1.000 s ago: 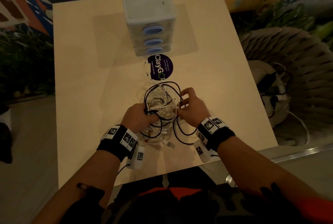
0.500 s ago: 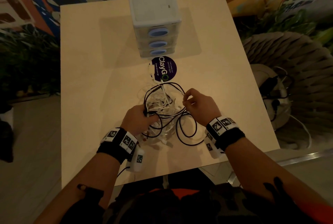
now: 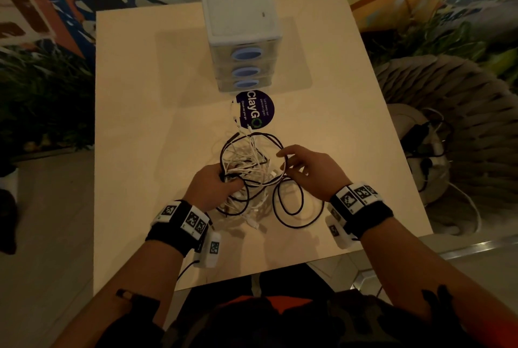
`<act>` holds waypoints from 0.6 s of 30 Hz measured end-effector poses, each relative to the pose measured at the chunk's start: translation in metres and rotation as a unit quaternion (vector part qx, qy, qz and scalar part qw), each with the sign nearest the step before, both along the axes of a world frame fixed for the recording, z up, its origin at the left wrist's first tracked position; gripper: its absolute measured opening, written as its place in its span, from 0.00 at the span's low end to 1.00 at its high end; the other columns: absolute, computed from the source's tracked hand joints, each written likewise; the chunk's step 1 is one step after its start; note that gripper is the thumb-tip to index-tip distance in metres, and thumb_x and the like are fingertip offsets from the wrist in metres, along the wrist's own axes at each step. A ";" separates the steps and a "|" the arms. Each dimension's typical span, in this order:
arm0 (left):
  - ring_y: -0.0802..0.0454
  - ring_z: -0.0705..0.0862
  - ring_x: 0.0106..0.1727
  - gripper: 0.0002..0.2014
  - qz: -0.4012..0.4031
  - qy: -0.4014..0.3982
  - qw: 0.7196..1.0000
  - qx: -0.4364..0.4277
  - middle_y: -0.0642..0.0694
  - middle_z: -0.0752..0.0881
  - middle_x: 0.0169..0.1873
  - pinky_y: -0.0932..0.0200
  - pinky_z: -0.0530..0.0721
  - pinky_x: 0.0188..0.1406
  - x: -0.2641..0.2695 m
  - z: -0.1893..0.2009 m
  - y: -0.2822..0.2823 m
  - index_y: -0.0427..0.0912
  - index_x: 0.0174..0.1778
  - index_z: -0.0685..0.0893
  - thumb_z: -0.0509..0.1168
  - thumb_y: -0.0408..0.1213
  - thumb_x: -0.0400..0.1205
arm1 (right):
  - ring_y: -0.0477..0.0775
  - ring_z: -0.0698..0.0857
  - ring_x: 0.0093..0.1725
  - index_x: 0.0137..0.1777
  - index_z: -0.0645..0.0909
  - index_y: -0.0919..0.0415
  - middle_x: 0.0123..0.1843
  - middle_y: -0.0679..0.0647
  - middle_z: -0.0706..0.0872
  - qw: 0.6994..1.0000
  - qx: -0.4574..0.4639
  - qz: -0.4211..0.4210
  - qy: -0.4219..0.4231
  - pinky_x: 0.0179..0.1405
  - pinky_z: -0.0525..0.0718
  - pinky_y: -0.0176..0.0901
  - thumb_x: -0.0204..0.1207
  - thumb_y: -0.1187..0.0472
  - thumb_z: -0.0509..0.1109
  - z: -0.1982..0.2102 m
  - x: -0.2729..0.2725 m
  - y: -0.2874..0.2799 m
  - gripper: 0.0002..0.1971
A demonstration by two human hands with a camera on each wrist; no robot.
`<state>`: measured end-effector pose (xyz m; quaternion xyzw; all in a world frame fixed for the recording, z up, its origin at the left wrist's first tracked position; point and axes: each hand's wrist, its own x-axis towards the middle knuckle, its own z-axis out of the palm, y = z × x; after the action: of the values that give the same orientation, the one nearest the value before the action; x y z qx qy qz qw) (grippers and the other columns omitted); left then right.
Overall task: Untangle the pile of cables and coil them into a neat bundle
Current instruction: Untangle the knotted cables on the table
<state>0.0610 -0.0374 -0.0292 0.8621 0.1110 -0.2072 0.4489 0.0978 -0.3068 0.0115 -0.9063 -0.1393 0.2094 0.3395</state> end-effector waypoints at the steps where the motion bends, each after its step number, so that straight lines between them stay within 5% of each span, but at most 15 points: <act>1: 0.65 0.87 0.45 0.09 -0.003 0.000 1.000 0.000 0.56 0.93 0.43 0.61 0.79 0.46 -0.001 -0.001 0.000 0.55 0.52 0.92 0.76 0.43 0.77 | 0.34 0.85 0.45 0.70 0.75 0.40 0.51 0.37 0.91 1.000 0.007 -0.008 0.002 0.51 0.83 0.35 0.81 0.59 0.73 0.000 0.000 0.000 0.21; 5: 0.67 0.88 0.45 0.09 -0.007 0.006 1.000 -0.017 0.58 0.92 0.44 0.62 0.82 0.44 -0.003 0.000 0.001 0.56 0.52 0.92 0.76 0.41 0.78 | 0.36 0.89 0.43 0.70 0.68 0.42 0.50 0.38 0.90 0.995 0.053 -0.077 0.023 0.46 0.85 0.37 0.77 0.57 0.78 -0.002 -0.001 0.003 0.27; 9: 0.75 0.86 0.41 0.09 -0.024 0.000 1.000 -0.020 0.61 0.91 0.42 0.73 0.77 0.39 -0.005 0.002 0.002 0.58 0.51 0.90 0.75 0.39 0.78 | 0.43 0.90 0.40 0.64 0.72 0.45 0.48 0.42 0.90 0.992 0.032 -0.105 0.055 0.46 0.86 0.44 0.81 0.56 0.72 -0.005 0.001 0.005 0.16; 12: 0.71 0.87 0.45 0.08 -0.026 -0.002 0.999 -0.023 0.60 0.92 0.44 0.69 0.79 0.41 -0.007 0.001 0.002 0.56 0.51 0.91 0.75 0.40 0.78 | 0.47 0.90 0.41 0.62 0.75 0.46 0.48 0.45 0.89 0.986 0.047 -0.151 0.052 0.45 0.86 0.48 0.85 0.55 0.65 -0.004 0.004 0.006 0.07; 18: 0.65 0.87 0.46 0.08 -0.047 -0.026 0.999 0.005 0.58 0.92 0.43 0.64 0.80 0.44 -0.010 0.005 -0.002 0.57 0.50 0.90 0.76 0.41 0.76 | 0.44 0.86 0.47 0.70 0.77 0.46 0.56 0.47 0.83 0.991 0.025 -0.135 -0.004 0.45 0.81 0.39 0.82 0.42 0.69 0.004 0.014 0.010 0.19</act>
<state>0.0507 -0.0393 -0.0237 0.8737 0.0595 -0.2052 0.4370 0.1116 -0.2971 0.0157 -0.9089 -0.0225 0.1541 0.3868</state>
